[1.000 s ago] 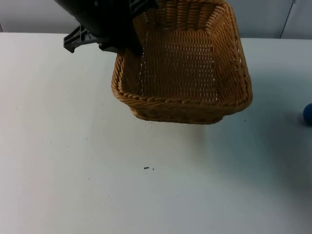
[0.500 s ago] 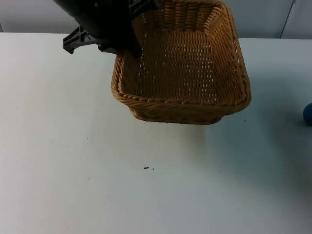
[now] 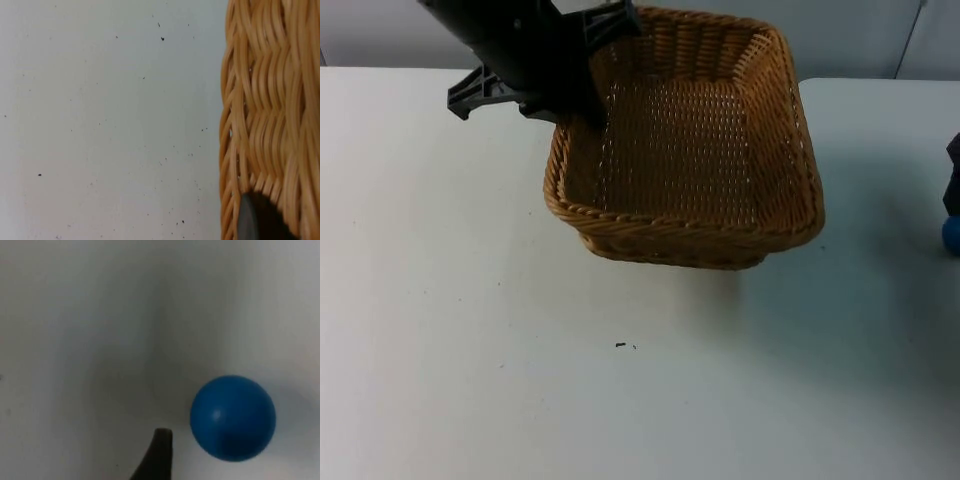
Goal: Pick up the basket with the left hand and place the ball into the basket with the right hand.
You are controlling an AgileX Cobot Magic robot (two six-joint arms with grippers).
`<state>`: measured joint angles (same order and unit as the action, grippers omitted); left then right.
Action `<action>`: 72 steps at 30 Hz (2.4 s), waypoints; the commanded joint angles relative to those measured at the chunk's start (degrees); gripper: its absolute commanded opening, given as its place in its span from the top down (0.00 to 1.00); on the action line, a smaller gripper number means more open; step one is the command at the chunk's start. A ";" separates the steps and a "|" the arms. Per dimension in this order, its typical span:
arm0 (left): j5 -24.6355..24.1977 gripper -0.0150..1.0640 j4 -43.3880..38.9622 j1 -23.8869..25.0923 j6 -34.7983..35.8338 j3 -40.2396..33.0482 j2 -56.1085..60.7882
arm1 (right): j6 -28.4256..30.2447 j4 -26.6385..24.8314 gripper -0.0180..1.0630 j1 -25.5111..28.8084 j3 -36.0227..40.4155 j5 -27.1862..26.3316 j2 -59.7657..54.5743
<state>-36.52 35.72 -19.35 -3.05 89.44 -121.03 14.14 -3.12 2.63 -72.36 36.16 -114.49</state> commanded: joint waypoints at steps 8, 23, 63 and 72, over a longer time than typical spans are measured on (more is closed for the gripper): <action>0.91 0.99 0.08 -0.10 0.44 0.51 0.66 | 1.26 -2.16 0.25 0.25 -0.48 -2.25 -5.32; 1.03 0.99 -0.27 -0.10 0.03 0.51 0.66 | 1.96 -4.81 0.48 0.25 -0.48 -6.25 -7.90; -0.20 0.99 0.33 -0.10 0.42 0.51 0.66 | -0.69 -6.65 0.99 -15.86 -11.57 5.18 24.39; -0.29 0.99 1.21 -0.10 0.42 0.51 0.66 | -2.13 -6.92 0.99 -26.56 -11.72 1.30 19.13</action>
<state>-36.93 35.02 -19.35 -3.05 89.44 -121.13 12.33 -10.02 -22.92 -83.68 38.59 -94.51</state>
